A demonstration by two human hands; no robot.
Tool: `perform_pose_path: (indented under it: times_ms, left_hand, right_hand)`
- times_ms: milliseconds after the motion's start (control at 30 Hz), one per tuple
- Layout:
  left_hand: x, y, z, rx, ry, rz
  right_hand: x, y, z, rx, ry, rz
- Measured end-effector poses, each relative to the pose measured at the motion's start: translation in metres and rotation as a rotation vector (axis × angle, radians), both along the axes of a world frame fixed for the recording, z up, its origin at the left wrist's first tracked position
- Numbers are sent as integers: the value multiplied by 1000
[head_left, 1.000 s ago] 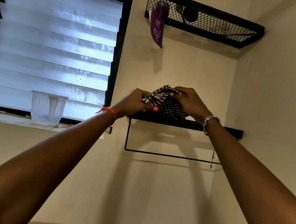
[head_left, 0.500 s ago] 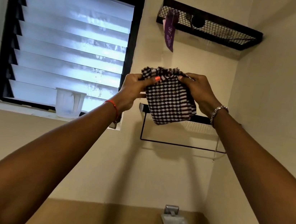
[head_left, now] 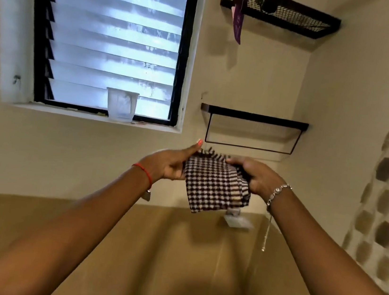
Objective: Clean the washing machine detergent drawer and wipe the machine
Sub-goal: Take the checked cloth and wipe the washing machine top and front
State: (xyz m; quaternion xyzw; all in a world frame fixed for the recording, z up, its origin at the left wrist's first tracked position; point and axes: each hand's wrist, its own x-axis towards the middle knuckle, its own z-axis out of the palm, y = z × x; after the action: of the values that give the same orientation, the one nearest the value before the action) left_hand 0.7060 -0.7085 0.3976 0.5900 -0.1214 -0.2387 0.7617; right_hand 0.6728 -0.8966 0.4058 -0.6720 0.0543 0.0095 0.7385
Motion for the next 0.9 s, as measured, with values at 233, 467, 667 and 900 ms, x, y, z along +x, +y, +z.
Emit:
perform_pose_path:
  times_ms: [233, 467, 667, 900]
  left_hand:
    - [-66, 30, -74, 234, 271, 8]
    - [-164, 60, -95, 242, 202, 21]
    - [-270, 98, -119, 192, 272, 180]
    - [-367, 163, -153, 194, 392, 257]
  right_hand:
    - [-74, 18, -88, 26, 366, 181]
    - [-172, 44, -110, 213, 384, 341]
    - [-260, 80, -132, 186, 432, 397]
    - [-340, 144, -167, 175, 524, 488]
